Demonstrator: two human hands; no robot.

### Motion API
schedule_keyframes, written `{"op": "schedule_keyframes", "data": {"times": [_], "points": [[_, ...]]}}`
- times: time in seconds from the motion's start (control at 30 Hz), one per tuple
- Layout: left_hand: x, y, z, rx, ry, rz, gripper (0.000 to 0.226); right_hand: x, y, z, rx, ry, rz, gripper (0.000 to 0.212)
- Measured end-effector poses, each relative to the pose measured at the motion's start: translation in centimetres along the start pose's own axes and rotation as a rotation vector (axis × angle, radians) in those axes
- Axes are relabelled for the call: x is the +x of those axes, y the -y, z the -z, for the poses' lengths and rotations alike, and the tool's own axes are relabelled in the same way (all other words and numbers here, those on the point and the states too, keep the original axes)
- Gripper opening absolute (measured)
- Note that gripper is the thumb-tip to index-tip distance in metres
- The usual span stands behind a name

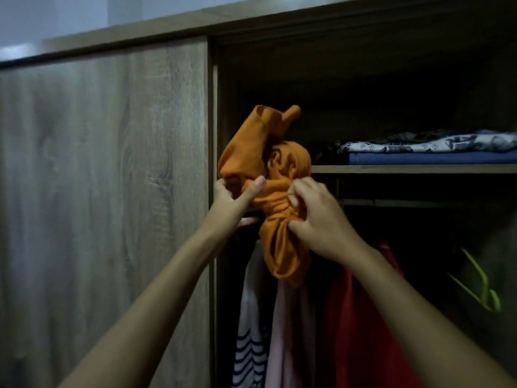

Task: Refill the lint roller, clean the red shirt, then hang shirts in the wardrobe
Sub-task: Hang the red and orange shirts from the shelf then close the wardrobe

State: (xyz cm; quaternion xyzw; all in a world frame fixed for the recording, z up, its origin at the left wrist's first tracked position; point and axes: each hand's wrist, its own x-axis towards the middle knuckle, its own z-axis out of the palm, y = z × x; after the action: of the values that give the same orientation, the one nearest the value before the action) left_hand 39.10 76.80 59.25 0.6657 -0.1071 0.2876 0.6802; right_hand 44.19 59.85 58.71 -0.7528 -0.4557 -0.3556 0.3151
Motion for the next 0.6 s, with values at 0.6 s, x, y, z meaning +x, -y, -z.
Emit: {"op": "schedule_keyframes", "data": {"times": [0.6], "points": [[-8.5,1.2,0.0,-0.020,0.161,0.119,0.024,-11.8,2.1,-2.4,0.724,0.134,-0.643,0.074]]}}
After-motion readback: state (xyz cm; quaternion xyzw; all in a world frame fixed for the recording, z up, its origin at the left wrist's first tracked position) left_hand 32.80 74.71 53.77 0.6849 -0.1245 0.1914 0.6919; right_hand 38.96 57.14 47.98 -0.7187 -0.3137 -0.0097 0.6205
